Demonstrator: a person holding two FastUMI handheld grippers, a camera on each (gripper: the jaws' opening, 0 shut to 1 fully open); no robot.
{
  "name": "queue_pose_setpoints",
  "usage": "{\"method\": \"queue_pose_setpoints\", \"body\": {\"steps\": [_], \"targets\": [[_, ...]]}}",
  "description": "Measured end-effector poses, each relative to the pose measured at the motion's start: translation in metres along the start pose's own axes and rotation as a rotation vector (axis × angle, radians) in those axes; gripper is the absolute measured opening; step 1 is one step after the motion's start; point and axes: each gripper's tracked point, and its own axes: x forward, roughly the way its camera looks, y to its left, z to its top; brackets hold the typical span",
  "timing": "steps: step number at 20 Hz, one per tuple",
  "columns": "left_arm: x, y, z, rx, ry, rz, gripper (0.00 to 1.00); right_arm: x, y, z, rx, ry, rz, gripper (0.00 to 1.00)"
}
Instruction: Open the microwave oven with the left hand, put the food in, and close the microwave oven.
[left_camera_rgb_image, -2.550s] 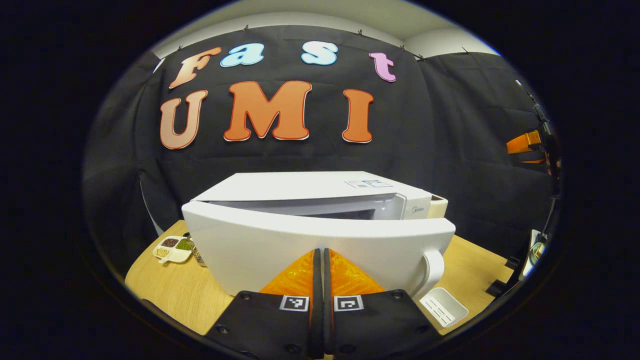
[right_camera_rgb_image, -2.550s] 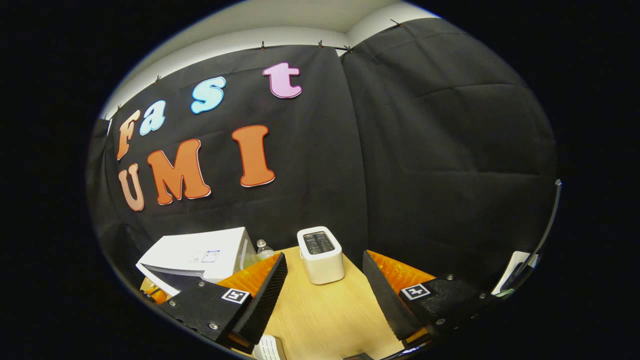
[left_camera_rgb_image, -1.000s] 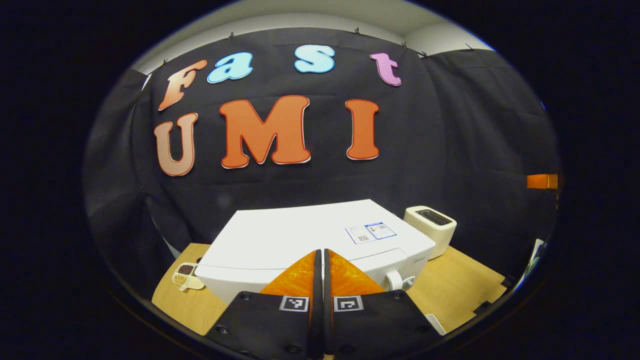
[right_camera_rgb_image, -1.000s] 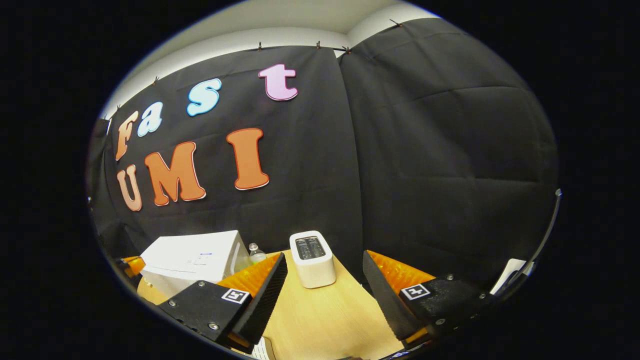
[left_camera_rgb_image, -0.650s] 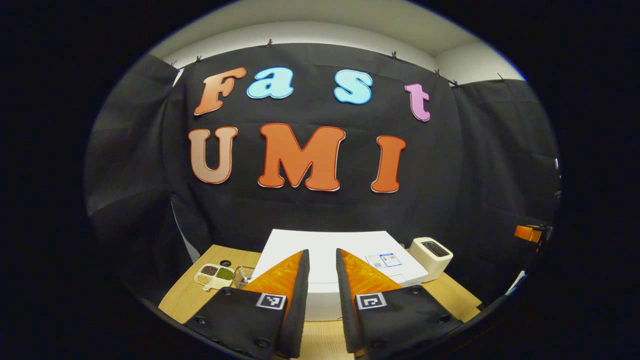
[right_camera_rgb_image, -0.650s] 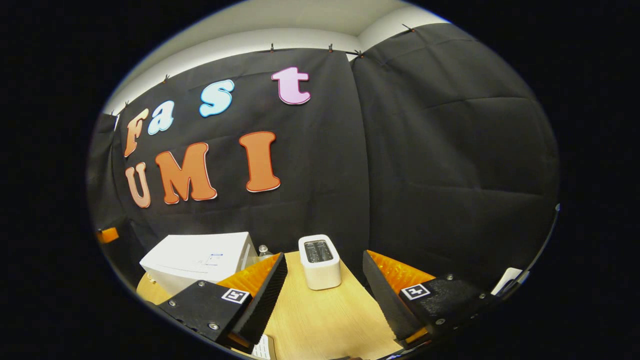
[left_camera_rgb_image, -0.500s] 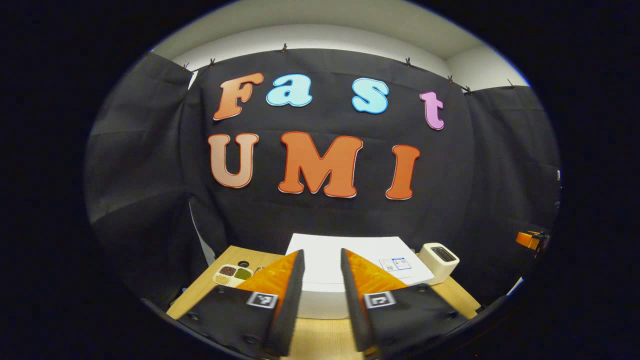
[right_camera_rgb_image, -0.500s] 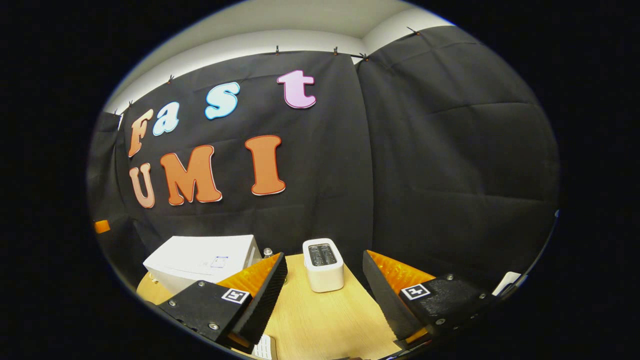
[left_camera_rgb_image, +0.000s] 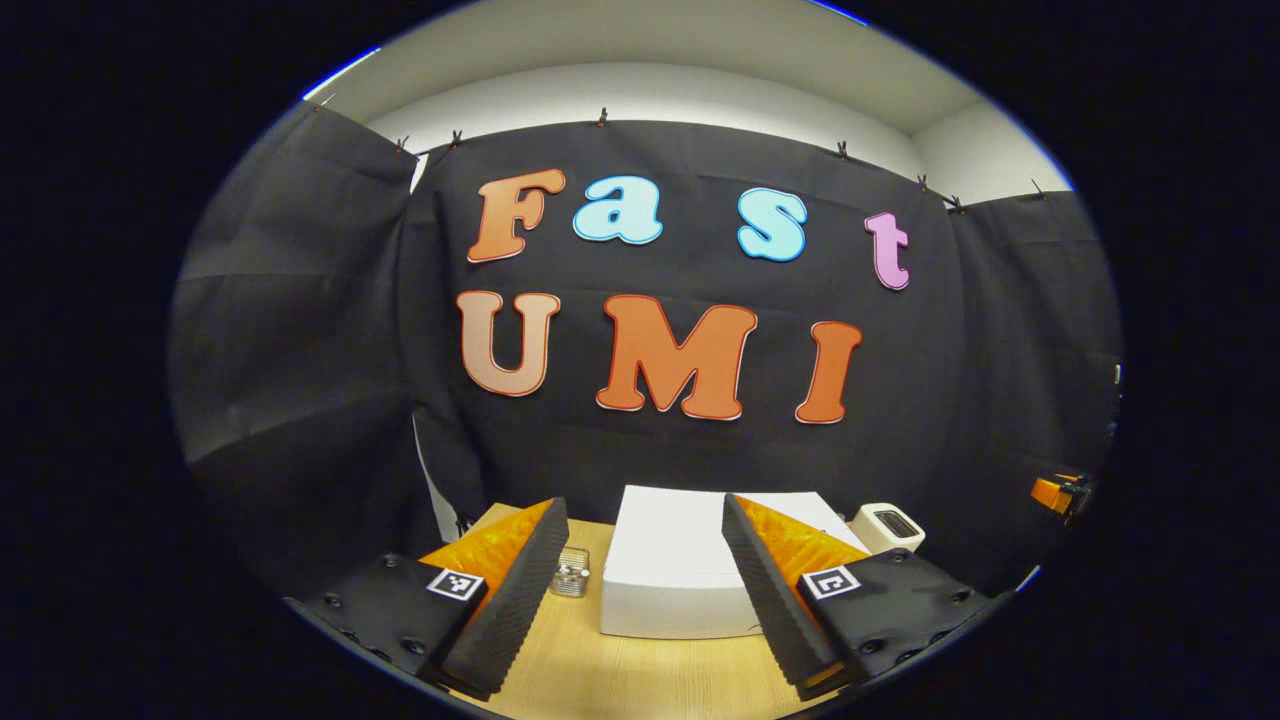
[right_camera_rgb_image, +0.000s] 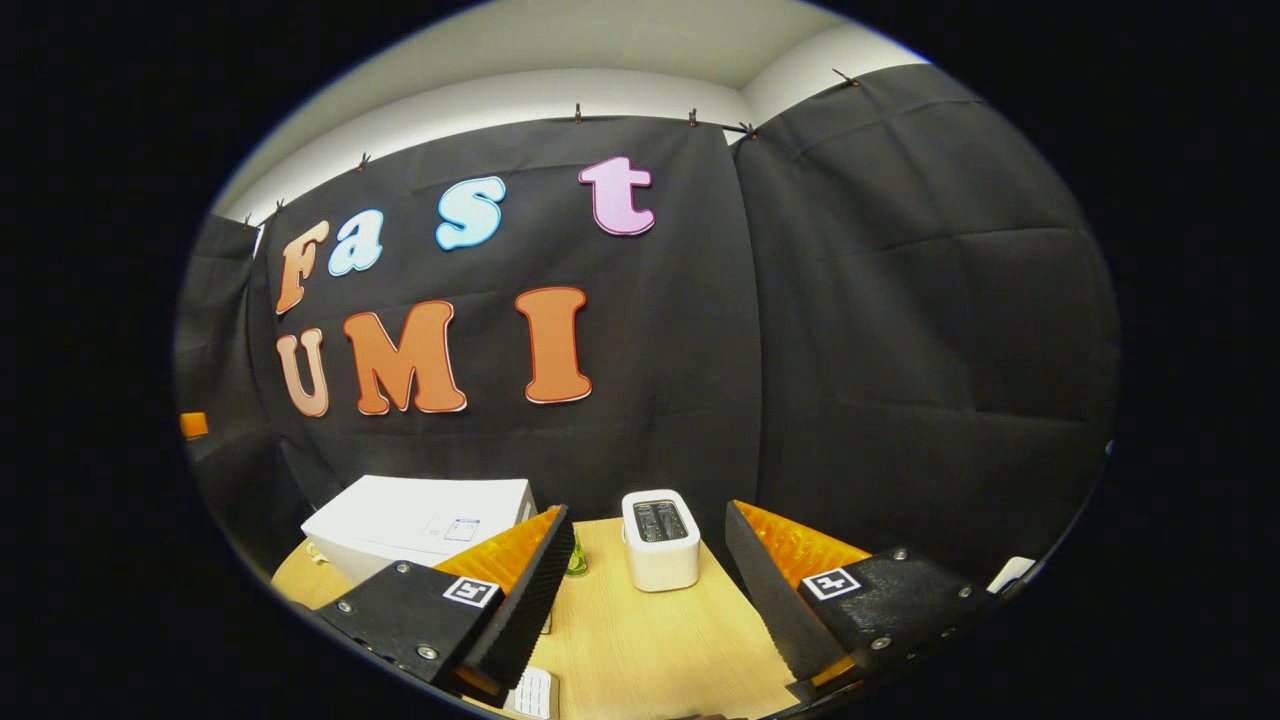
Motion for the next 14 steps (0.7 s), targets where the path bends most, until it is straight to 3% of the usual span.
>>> {"method": "queue_pose_setpoints", "body": {"steps": [14], "targets": [[-0.007,0.001,0.009,0.002,-0.037,0.009,0.98,-0.012,-0.007,0.008,-0.002,-0.026,-0.003,0.94]]}}
